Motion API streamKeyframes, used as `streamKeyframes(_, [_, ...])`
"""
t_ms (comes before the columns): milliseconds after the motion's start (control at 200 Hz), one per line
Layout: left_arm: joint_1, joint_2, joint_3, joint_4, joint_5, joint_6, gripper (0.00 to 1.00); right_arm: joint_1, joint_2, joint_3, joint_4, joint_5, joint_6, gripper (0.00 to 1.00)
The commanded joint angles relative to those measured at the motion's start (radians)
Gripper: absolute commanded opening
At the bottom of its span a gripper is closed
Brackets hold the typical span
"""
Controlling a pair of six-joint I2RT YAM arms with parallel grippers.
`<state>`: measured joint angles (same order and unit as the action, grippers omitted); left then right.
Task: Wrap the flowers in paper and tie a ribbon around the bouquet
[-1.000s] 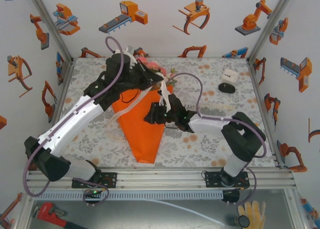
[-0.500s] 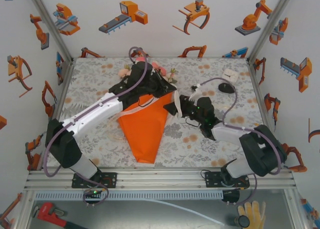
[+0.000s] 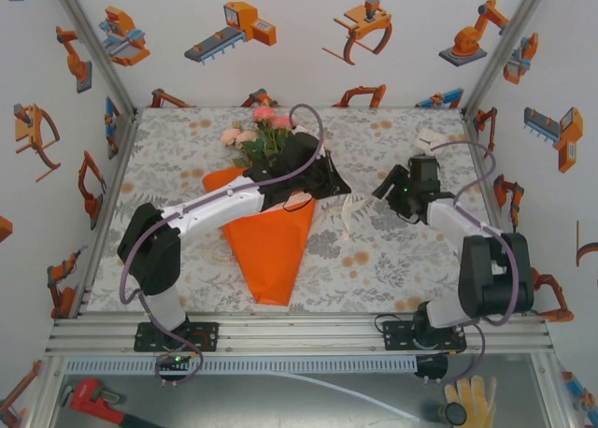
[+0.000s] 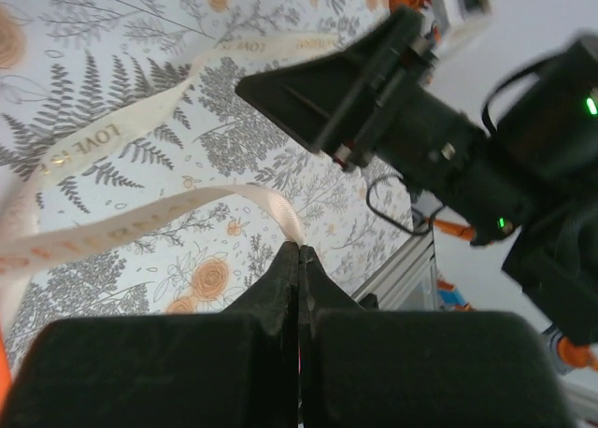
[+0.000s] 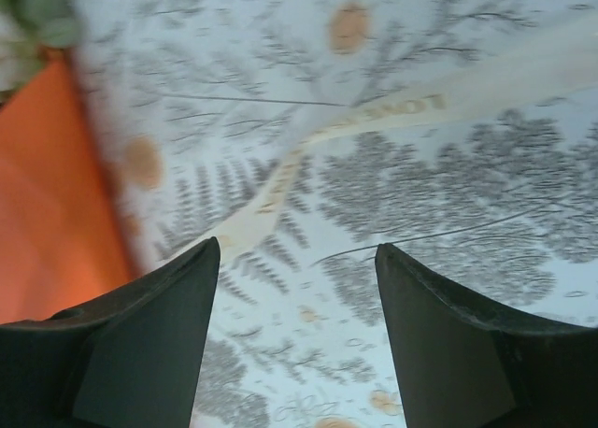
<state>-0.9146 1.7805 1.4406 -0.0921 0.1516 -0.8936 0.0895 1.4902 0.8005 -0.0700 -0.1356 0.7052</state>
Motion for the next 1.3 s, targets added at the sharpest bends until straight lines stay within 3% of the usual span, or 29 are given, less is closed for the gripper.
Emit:
streamKeyframes(0, [-0.029, 0.013, 0.049, 0.024, 0.031, 0.091, 0.0, -0.029, 0.095, 0.104, -0.089, -0.024, -0.058, 0.64])
streamKeyframes(200, [-0.056, 0.063, 0.08, 0.08, 0.101, 0.09, 0.0, -0.042, 0.217, 0.199, -0.12, 0.041, -0.054, 0.64])
streamKeyframes(385, [-0.164, 0.211, 0.327, 0.078, 0.229, 0.245, 0.0, -0.094, 0.25, 0.2, -0.108, 0.033, -0.062, 0.61])
streamKeyframes(551, [-0.202, 0.421, 0.665, -0.069, 0.26, 0.323, 0.0, -0.115, 0.26, 0.197, -0.103, 0.019, -0.065, 0.47])
streamKeyframes(651, [-0.201, 0.472, 0.699, -0.072, 0.257, 0.309, 0.0, -0.12, 0.26, 0.186, -0.093, 0.007, -0.068, 0.35])
streamKeyframes(741, [-0.201, 0.476, 0.675, -0.074, 0.209, 0.324, 0.13, -0.125, 0.254, 0.176, -0.079, -0.012, -0.073, 0.21])
streamKeyframes(801, [-0.202, 0.462, 0.658, -0.074, 0.179, 0.342, 0.2, -0.127, 0.246, 0.167, -0.065, -0.033, -0.076, 0.1])
streamKeyframes(861, [-0.199, 0.435, 0.643, -0.068, 0.162, 0.373, 0.39, -0.128, 0.224, 0.161, -0.059, -0.046, -0.076, 0.0])
streamKeyframes(986, [-0.184, 0.342, 0.612, -0.1, 0.142, 0.457, 0.6, -0.128, 0.159, 0.145, -0.05, -0.073, -0.077, 0.0])
streamKeyframes(1171, [-0.141, 0.063, 0.375, -0.246, 0.094, 0.696, 0.64, -0.127, 0.055, 0.155, -0.073, -0.112, -0.125, 0.0])
streamKeyframes(1297, [-0.129, -0.126, 0.159, -0.422, -0.008, 0.959, 0.65, -0.121, 0.002, 0.181, -0.107, -0.179, -0.15, 0.0])
